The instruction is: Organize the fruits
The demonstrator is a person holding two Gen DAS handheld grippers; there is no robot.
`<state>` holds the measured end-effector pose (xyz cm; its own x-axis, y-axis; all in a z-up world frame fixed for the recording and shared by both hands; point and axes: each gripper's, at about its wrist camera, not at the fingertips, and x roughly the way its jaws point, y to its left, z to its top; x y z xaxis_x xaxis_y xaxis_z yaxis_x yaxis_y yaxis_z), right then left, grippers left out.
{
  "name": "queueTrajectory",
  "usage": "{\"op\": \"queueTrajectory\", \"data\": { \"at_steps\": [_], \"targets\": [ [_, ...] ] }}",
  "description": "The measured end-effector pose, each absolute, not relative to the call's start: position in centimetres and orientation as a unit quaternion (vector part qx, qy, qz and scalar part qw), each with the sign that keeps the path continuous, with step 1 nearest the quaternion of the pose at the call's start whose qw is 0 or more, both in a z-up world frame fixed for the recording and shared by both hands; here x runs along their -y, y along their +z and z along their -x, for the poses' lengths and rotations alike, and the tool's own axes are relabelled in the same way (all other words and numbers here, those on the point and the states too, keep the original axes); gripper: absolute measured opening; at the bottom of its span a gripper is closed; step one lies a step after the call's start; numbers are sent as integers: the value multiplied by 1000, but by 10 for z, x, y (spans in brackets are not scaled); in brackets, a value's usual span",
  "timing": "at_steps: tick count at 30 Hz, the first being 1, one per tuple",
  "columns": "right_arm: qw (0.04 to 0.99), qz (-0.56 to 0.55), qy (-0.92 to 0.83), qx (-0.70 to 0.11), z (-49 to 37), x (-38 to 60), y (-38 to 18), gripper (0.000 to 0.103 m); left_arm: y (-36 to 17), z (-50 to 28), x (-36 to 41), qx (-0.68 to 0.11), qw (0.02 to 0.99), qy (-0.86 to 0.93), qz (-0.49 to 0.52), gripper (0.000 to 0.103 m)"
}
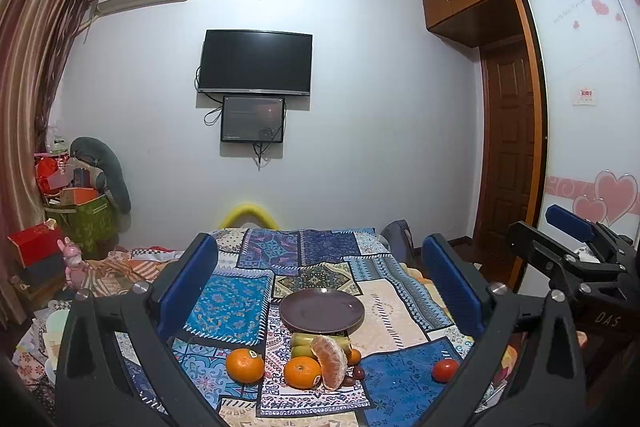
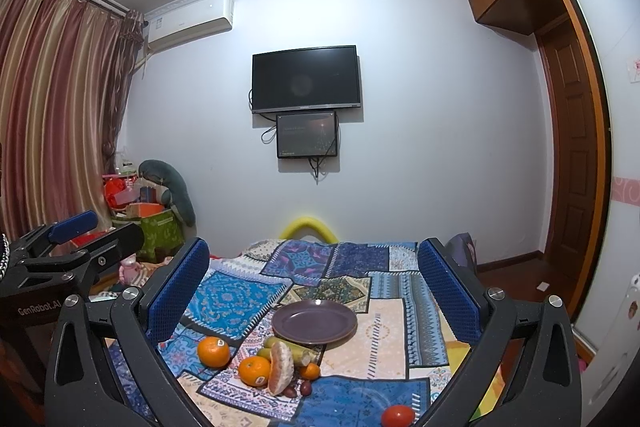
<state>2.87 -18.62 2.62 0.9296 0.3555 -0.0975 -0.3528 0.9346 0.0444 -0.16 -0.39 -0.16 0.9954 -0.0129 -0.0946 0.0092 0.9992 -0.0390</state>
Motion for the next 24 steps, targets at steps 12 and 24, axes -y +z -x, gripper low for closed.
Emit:
{"op": "queueTrajectory", "data": {
  "at_steps": [12, 24],
  "targets": [
    [982, -13, 181, -51, -28, 186, 25, 103, -2, 2, 6, -47, 999, -7, 19, 103],
    [982, -12, 181, -53, -27, 186, 25, 103, -2, 2, 6, -48, 999, -7, 20, 103]
  ]
}}
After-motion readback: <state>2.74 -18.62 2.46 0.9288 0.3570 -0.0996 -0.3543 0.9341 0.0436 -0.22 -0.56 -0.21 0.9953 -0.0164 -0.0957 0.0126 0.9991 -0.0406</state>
